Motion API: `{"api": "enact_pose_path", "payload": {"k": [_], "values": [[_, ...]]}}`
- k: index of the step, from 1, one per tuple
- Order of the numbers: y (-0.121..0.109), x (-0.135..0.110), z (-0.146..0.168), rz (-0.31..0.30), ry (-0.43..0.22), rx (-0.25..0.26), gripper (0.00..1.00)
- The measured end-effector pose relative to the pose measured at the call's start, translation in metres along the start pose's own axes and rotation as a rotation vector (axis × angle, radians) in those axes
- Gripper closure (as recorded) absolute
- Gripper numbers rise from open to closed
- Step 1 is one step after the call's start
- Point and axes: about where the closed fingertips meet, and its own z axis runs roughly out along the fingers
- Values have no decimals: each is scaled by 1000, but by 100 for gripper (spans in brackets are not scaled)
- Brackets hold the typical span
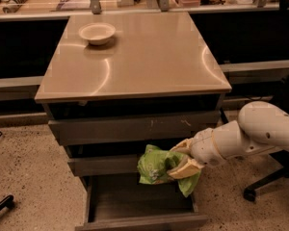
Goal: Place green rice chip bag into bottom drawer
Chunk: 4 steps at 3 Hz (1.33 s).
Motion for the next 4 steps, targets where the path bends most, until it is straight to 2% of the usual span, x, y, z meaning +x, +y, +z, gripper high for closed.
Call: {"api": "enact_pose_path", "payload": {"k": [1, 2, 3, 4], "values": [[4, 4, 6, -21, 22, -4, 100], [20, 56, 39, -33, 15, -17, 100], [22, 116, 82, -45, -42, -24, 100], [15, 180, 132, -12, -79, -63, 100]]}}
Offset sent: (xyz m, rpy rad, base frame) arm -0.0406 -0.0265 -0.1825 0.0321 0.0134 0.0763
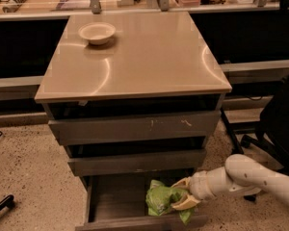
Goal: Place green rice chip bag into bottom drawer
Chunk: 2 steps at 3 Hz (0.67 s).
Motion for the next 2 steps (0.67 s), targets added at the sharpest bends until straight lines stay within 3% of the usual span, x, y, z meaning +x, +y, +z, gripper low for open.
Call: {"api": "enact_pose_path", "payload": {"k": [1, 2], "values": [[13, 19, 28, 50, -40, -33, 100], [13, 19, 28, 50, -40, -33, 100]]}}
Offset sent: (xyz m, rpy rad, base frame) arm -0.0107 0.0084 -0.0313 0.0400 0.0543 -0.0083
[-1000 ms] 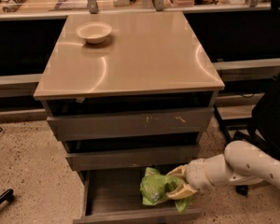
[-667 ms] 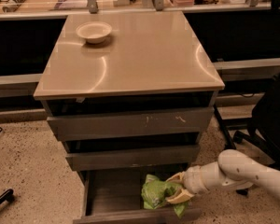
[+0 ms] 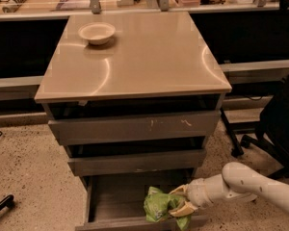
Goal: Place green rice chip bag into bottom drawer
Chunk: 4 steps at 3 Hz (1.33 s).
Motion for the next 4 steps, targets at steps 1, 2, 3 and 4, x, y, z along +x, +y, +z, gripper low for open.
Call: {"api": "enact_pose_path", "payload": {"k": [1, 2, 3, 4], "values": [[-3, 19, 23, -37, 5, -41, 100], [-23, 51, 72, -135, -10, -69, 100], [-58, 89, 130, -209, -58, -47, 100], [-57, 88, 130, -210, -58, -49, 100]]}}
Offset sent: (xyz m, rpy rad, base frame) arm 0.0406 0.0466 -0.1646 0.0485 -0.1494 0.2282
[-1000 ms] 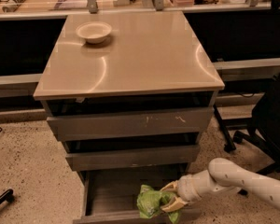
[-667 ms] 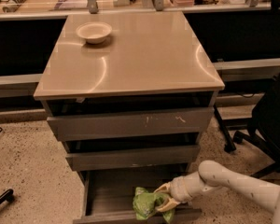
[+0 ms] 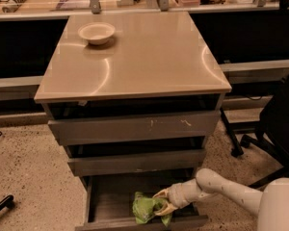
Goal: Place green rice chip bag into bottom drawer
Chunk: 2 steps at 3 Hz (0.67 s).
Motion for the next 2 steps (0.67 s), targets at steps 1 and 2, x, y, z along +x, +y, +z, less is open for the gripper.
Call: {"api": "enact_pose_path", "payload": {"k": [1, 2], "values": [[-6, 11, 8, -19, 5, 20, 100], [-24, 25, 25, -59, 7, 38, 100]]}}
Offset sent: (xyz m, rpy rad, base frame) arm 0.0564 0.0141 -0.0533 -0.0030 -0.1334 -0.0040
